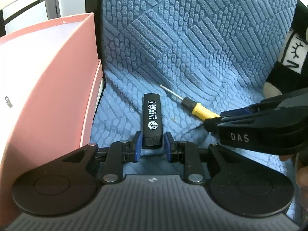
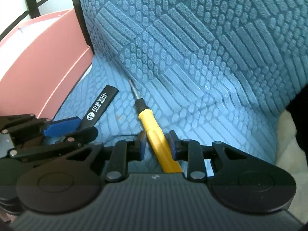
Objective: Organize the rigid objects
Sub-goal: 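Grasp the black USB stick with the left tool while the right tool grasps the yellow screwdriver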
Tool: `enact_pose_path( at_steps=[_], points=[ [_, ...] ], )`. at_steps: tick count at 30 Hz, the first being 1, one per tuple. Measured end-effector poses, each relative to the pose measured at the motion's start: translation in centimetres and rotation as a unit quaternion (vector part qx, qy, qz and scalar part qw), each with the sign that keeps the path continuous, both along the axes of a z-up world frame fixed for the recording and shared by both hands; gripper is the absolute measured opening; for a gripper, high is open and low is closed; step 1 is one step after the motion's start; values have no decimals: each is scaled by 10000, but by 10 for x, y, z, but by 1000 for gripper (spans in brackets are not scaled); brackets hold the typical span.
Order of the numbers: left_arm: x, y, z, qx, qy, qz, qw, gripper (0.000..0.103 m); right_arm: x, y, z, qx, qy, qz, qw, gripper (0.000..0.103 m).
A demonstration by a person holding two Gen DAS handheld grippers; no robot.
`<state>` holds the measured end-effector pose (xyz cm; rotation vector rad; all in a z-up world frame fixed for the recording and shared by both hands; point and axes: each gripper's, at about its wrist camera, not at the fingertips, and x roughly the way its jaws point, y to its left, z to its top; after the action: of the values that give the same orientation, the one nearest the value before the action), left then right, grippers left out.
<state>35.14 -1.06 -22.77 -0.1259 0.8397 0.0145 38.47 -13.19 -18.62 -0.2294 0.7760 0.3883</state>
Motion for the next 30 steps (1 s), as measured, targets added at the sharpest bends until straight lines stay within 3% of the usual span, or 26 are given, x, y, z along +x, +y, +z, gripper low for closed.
enact_pose_path(
  at_steps=[9,11,13,20,24,28,30],
  points=[
    [-15,-5,3,149,-213,-8,9997,29,-40,-11,-6,121,13,-409,9991,24],
    [-18,-5,4,83,-209,-35,9997,14,-49,-15,-5,197,7,-508,9985,23],
    [-19,-5,5,-50,-168,-57,9998,14,-54,-19,-3,253,15,-574,9980,21],
    [-28,-12,5,97,-325,-84,9994,14,-76,-26,-10,455,118,-817,9956,21],
    [-27,-12,7,117,-538,142,9984,15,-76,-27,-12,528,157,-908,9943,21],
    [-21,-12,7,21,-683,381,9969,33,-73,-29,-16,640,234,-954,9931,21],
    [-18,-13,6,188,-816,650,9944,33,-71,-30,-15,676,224,-958,9928,21]
  ],
)
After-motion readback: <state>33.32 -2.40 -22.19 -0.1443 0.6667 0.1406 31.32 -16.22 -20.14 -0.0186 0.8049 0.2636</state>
